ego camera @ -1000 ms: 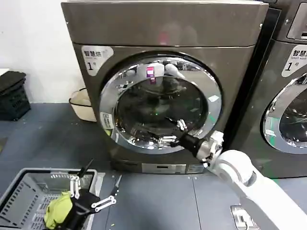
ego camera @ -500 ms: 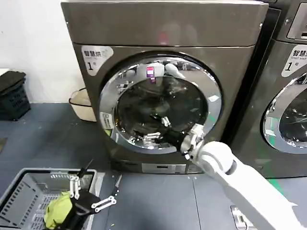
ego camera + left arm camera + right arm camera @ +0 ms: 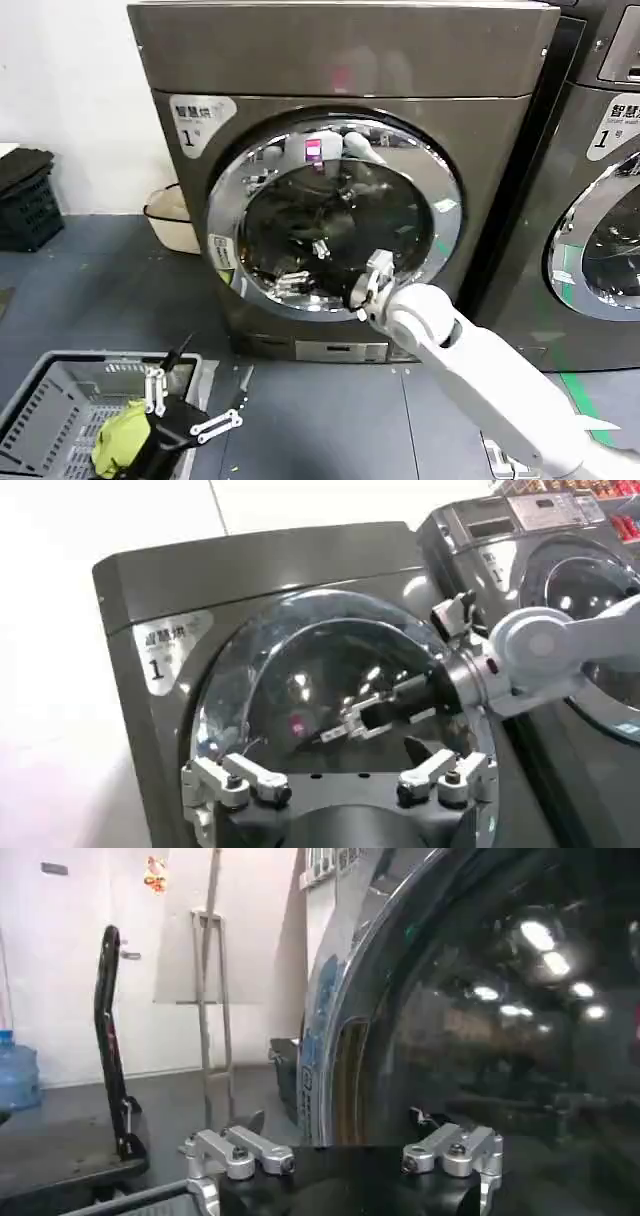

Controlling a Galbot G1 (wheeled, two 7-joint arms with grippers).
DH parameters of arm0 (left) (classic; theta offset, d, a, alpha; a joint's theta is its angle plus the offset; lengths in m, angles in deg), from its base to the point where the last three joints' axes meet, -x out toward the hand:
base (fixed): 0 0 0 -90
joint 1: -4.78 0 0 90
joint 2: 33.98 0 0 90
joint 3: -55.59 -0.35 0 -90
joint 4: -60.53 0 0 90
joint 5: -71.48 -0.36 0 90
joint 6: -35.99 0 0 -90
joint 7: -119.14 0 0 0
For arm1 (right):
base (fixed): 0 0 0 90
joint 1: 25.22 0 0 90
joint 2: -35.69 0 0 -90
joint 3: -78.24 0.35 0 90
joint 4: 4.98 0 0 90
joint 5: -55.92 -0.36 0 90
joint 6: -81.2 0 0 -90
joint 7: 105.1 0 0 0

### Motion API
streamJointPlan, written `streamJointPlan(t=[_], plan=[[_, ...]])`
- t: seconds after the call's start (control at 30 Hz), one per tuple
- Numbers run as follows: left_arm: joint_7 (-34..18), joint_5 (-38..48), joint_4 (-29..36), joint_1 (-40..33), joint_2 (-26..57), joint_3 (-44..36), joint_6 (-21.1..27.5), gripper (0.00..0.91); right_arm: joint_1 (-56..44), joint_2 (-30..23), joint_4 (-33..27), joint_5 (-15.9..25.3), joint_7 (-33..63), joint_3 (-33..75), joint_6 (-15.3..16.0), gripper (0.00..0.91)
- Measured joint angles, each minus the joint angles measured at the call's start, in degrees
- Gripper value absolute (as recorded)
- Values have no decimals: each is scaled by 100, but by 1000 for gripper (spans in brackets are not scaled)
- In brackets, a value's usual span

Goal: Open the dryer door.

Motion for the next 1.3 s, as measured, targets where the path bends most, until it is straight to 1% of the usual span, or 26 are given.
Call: streamJointPlan(t=[0.7, 1.3], plan=[[7, -1, 8, 12, -39, -8, -13, 907, 351, -442, -507, 18, -95, -336, -18, 907], [14, 9, 9, 8, -44, -10, -16, 907, 594, -1033, -1048, 172, -167, -491, -49, 907]])
